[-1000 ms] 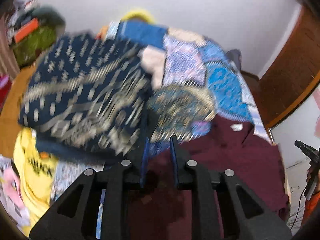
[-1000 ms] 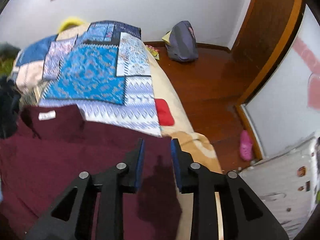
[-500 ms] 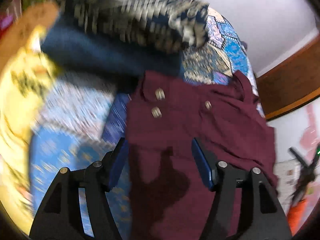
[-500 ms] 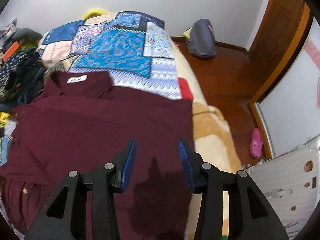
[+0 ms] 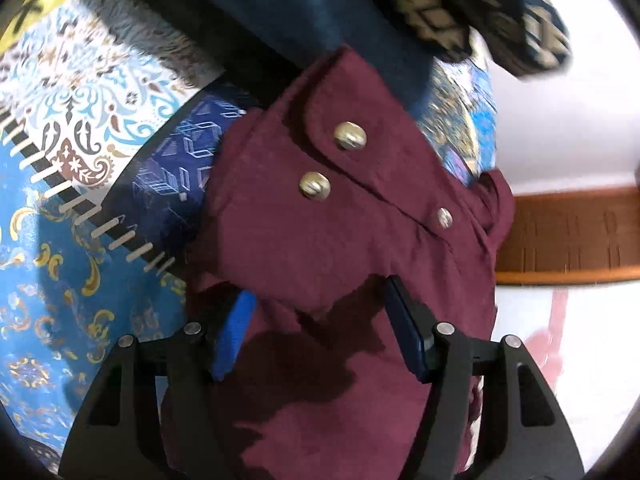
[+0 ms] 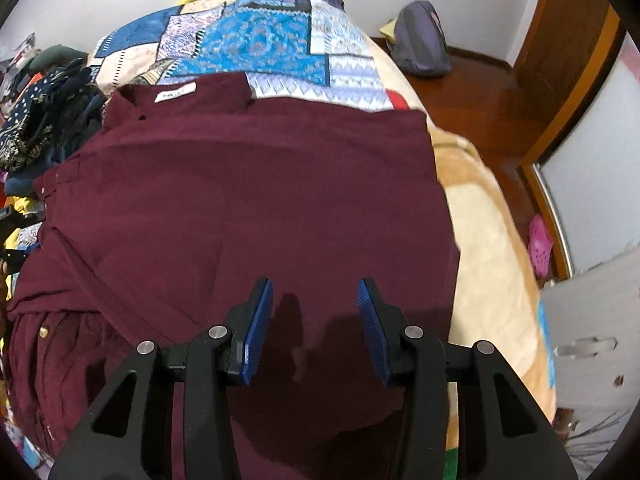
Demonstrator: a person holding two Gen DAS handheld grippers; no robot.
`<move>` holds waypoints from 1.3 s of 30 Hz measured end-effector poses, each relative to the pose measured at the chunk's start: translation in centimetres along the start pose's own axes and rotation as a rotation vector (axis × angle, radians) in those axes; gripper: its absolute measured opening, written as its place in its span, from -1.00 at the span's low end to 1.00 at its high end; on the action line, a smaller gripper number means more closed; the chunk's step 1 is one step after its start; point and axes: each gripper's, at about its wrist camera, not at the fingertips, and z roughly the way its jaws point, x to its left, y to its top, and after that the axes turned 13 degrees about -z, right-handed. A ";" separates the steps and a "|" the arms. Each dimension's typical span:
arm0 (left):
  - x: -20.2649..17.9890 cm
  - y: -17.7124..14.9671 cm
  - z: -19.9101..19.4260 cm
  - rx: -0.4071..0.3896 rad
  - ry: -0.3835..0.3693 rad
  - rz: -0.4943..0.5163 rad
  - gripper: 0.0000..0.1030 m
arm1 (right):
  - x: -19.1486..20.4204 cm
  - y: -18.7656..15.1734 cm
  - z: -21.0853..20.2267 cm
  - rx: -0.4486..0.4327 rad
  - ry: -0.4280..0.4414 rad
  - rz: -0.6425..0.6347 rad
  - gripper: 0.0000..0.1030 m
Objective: Fold large clothes
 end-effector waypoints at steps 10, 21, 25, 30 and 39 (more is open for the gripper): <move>-3.6 -1.6 -2.4 -0.238 0.129 0.157 -0.83 | -1.0 -1.4 -1.4 -0.047 -0.004 0.066 -0.22; -10.7 -7.2 -13.0 -0.405 -0.043 0.430 -0.87 | -2.0 -2.4 -4.4 -0.140 -0.020 0.113 -0.22; -10.2 -8.1 -14.8 -0.401 -0.050 0.438 -0.88 | -2.0 -2.6 -5.0 -0.158 -0.002 0.129 -0.22; -6.7 -7.8 -12.7 -0.353 0.096 0.446 -0.83 | -2.0 -3.2 -5.4 -0.158 0.015 0.134 -0.22; -0.5 -10.2 -10.4 -0.282 0.392 0.577 -0.53 | -2.1 -5.2 -6.0 -0.130 -0.008 0.100 -0.22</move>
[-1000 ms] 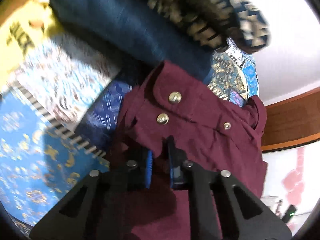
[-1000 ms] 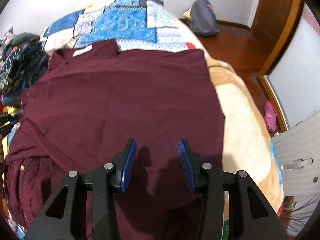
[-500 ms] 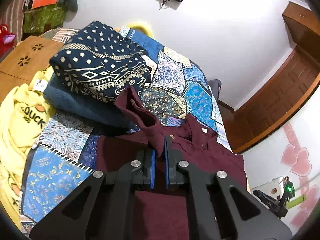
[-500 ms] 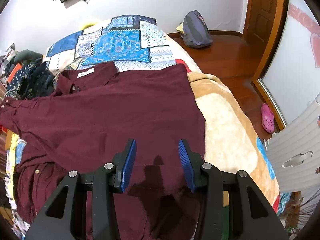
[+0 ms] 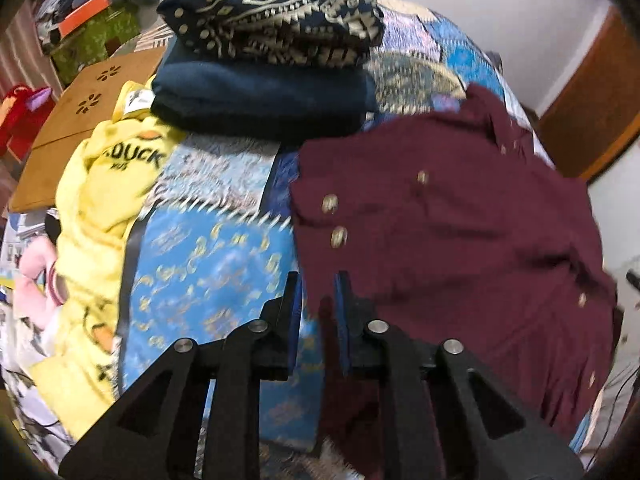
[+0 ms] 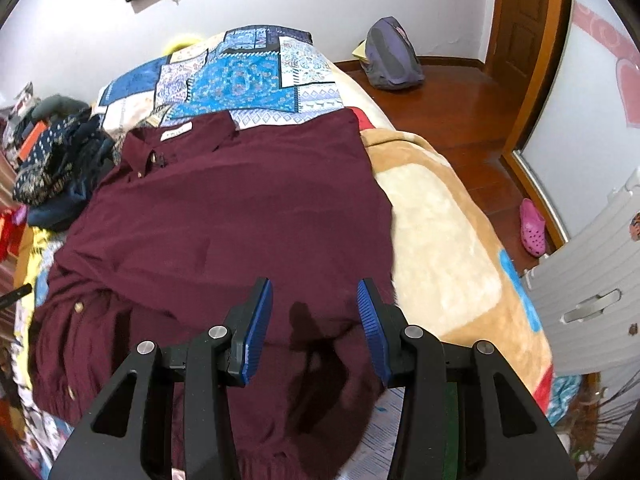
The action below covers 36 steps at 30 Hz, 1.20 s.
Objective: Fold large clothes
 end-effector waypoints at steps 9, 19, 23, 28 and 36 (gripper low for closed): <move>1.5 -3.0 -3.5 0.008 -0.047 -0.028 0.38 | -0.4 -1.9 -1.1 0.020 0.002 -0.025 -0.20; 1.3 -7.5 0.2 0.228 -0.145 -0.108 0.44 | -0.7 -5.8 0.7 0.129 0.055 0.035 -0.08; 0.5 -9.0 0.9 0.272 -0.200 -0.145 0.44 | -0.8 -6.9 1.4 0.156 0.088 0.075 -0.08; -0.6 -9.9 0.7 0.295 -0.270 -0.179 0.45 | -0.9 -7.4 2.5 0.141 0.241 0.147 -0.08; -5.1 -11.2 -1.5 0.246 -0.297 -0.002 0.09 | -0.3 -6.7 1.8 0.083 0.264 0.156 -0.72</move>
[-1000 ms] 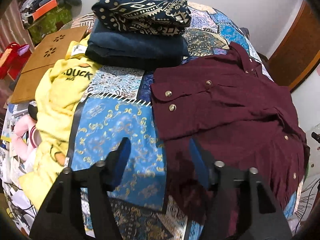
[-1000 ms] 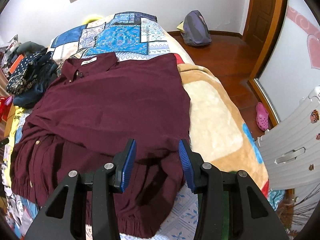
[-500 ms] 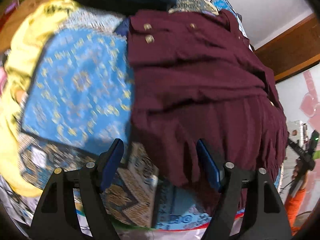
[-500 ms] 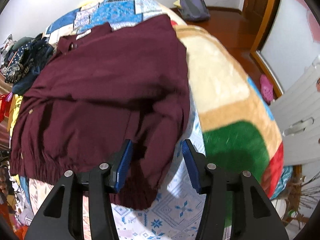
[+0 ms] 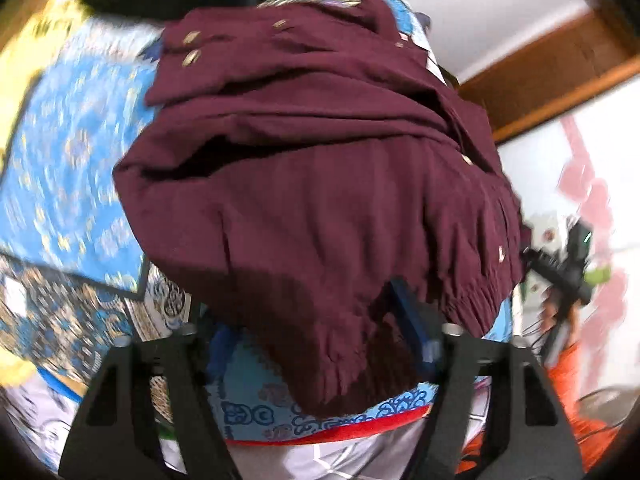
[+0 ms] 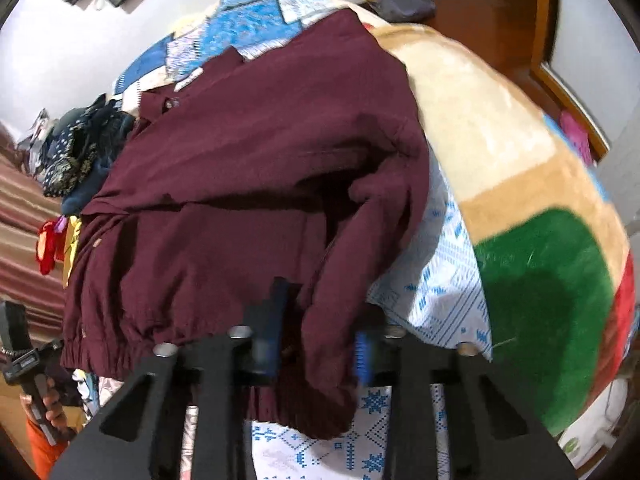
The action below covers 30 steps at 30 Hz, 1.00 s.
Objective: Fold large clothes
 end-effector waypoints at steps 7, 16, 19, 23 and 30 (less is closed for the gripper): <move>-2.0 2.5 -2.9 -0.124 -0.002 0.058 -0.66 | 2.0 3.3 -3.2 -0.120 0.010 -0.094 -0.83; -3.1 11.1 -9.5 -0.309 -0.198 -0.015 -0.78 | 2.8 13.5 -5.2 -0.311 0.036 -0.119 -0.86; -3.1 14.8 -9.1 -0.354 -0.184 -0.034 -0.78 | 2.4 17.6 -3.7 -0.334 0.016 -0.098 -0.86; -1.9 19.7 -5.7 -0.353 -0.152 -0.100 -0.78 | 2.5 21.7 0.6 -0.298 -0.028 -0.101 -0.86; 0.9 25.2 1.0 -0.305 -0.089 -0.218 -0.78 | 1.0 24.9 6.3 -0.212 -0.089 -0.094 -0.86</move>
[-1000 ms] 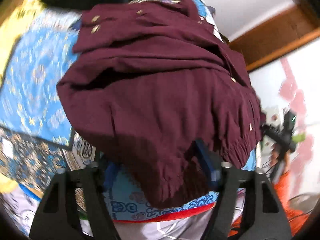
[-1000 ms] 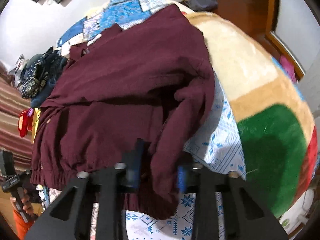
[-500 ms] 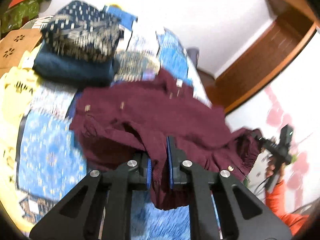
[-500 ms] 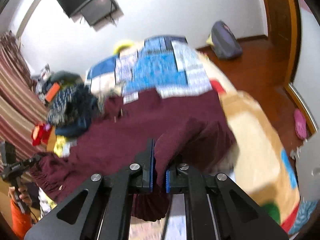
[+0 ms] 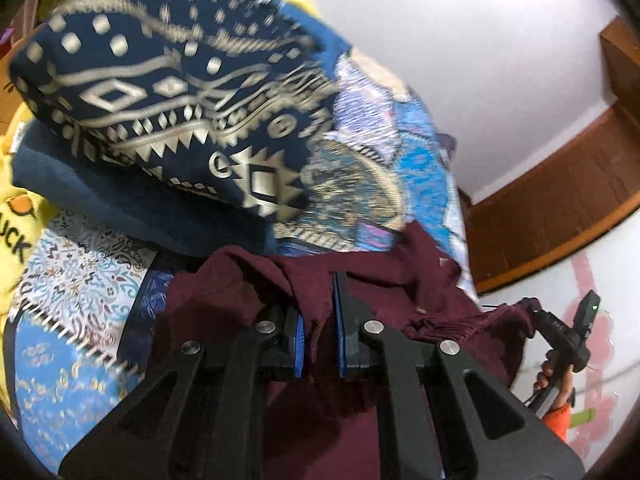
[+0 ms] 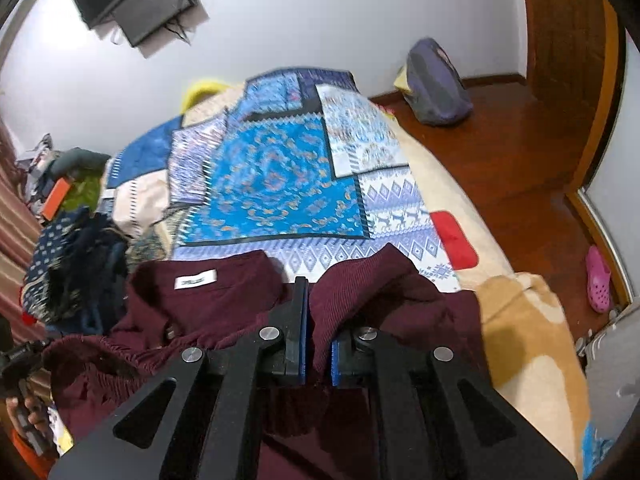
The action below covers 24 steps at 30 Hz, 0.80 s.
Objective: Fold large clothes
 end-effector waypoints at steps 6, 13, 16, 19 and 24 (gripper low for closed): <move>1.7 0.0 5.4 0.105 0.090 0.018 -0.68 | -1.1 -0.4 4.1 0.119 -0.039 0.003 -0.86; 2.1 -0.4 5.8 0.170 0.112 0.027 -0.48 | -1.3 -0.2 3.2 0.225 -0.023 -0.024 -0.67; 1.6 -0.1 4.2 0.162 0.120 0.014 -0.16 | -1.1 0.0 2.1 0.248 -0.044 -0.028 -0.66; 0.5 0.1 0.9 0.064 0.125 0.049 0.17 | -0.5 0.1 0.3 0.230 -0.061 -0.058 -0.65; -1.5 0.0 -4.3 -0.042 0.120 0.119 0.30 | -0.4 1.0 -2.3 0.203 -0.009 -0.041 -0.62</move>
